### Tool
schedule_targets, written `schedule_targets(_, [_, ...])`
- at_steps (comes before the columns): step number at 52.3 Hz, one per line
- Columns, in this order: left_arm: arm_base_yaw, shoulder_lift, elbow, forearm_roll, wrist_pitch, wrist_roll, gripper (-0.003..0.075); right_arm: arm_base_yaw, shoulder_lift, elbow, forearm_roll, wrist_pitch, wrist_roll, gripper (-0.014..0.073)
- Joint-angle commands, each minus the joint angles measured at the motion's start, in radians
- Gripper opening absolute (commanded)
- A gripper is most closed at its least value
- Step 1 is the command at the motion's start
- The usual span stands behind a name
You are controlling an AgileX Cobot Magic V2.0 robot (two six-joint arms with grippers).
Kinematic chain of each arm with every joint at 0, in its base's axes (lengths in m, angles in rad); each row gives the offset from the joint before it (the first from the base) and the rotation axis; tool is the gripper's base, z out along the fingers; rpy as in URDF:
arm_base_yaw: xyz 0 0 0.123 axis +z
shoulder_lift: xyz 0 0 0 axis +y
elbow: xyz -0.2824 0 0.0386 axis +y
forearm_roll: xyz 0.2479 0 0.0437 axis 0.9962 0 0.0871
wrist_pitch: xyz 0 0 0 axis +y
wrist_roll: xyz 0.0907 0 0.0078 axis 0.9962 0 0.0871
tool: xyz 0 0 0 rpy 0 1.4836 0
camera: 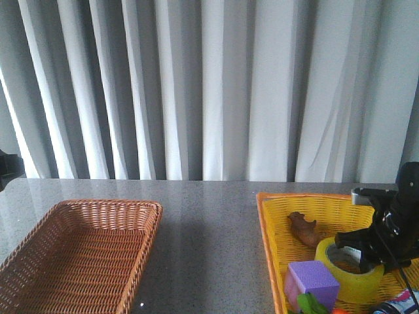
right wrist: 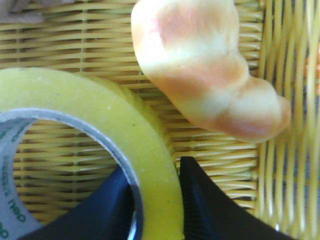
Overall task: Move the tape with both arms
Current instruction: 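Lift the tape roll with the right gripper and set it on the table between baskets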
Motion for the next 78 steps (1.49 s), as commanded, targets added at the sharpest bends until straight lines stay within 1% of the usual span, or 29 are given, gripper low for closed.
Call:
schedule_targets(1, [-0.005,-0.019,-0.035,-0.017,-0.061,-0.002,0.0471,-0.002,-0.098,-0.104,0.006,0.004,-0.004,0.019])
schedule_targets(7, [-0.005,-0.019,-0.035,-0.017,-0.06,-0.002,0.0471,-0.002,-0.123,-0.195,0.051,0.038,-0.035,0.019])
schedule_targets(13, [-0.005,-0.019,-0.035,-0.017,-0.06,-0.002,0.0471,0.005,-0.159,-0.259,0.156,0.03,-0.1,0.019])
schedule_targets(17, [-0.005,-0.019,-0.035,-0.016,-0.06,-0.002,0.0471,0.032,-0.177,-0.287,0.195,0.029,-0.148,0.019])
schedule_targets(20, [-0.005,-0.019,-0.035,-0.016,-0.06,-0.002,0.0471,0.082,-0.182,-0.312,0.2,0.03,-0.182,0.019])
schedule_targets(27, [-0.005,-0.019,-0.035,-0.016,-0.06,-0.002,0.0471,0.227,-0.179,-0.343,0.172,0.01,-0.202,0.019])
schedule_targets(33, [-0.005,-0.019,-0.035,-0.016,-0.06,-0.002,0.0471,0.355,-0.153,-0.354,0.105,-0.037,-0.199,0.019])
schedule_targets(38, [-0.005,-0.019,-0.035,-0.016,-0.059,-0.002,0.0471,0.445,-0.11,-0.397,0.03,-0.04,-0.151,0.019])
schedule_targets(43, [-0.005,-0.019,-0.035,-0.016,-0.056,-0.002,0.0471,0.497,-0.061,-0.436,-0.022,-0.033,-0.096,0.0191])
schedule_targets(50, [-0.005,-0.019,-0.034,-0.016,-0.047,-0.002,0.0471,0.528,0.006,-0.468,-0.04,-0.015,-0.076,0.0192])
schedule_targets(59, [-0.005,-0.019,-0.034,-0.016,-0.045,-0.002,0.0471,0.528,0.072,-0.468,-0.032,0.034,-0.077,0.0192])
schedule_targets(78, [-0.005,-0.019,-0.034,-0.016,-0.044,-0.002,0.0471,0.528,0.169,-0.465,-0.06,0.046,-0.077,0.0199])
